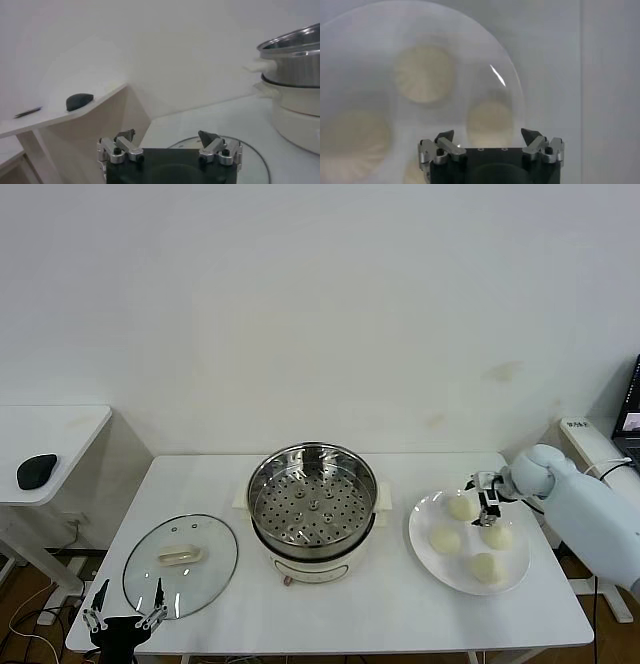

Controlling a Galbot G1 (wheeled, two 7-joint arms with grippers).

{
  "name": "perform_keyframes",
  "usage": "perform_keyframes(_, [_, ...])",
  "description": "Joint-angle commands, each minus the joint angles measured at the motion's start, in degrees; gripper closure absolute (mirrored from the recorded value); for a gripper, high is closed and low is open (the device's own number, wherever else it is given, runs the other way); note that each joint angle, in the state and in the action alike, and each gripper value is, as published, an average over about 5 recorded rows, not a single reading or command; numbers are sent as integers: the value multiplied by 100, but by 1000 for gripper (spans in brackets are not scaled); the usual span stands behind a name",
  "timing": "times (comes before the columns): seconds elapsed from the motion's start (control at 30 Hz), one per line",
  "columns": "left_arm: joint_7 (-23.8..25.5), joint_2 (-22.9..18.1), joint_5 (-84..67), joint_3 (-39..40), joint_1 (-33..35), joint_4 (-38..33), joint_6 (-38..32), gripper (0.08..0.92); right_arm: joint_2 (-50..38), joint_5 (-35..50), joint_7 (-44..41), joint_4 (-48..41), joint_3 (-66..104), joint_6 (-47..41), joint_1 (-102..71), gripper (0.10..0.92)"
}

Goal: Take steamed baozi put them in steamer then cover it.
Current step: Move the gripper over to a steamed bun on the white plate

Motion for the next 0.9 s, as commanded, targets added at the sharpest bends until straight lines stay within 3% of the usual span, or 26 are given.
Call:
perform_keyframes(0.03, [2,-19,-1,-38,-5,-6,1,177,266,-204,3,-375,-149,37,151,234])
perform_keyframes(0.3, [-3,-22,-1,-68,-30,16,-6,177,364,-324,77,-610,-24,71,132,273])
perform_keyframes(0.9, [-19,-32,8,-67,-9,0,-58,177,155,-54,27,-167,-196,35,264,480])
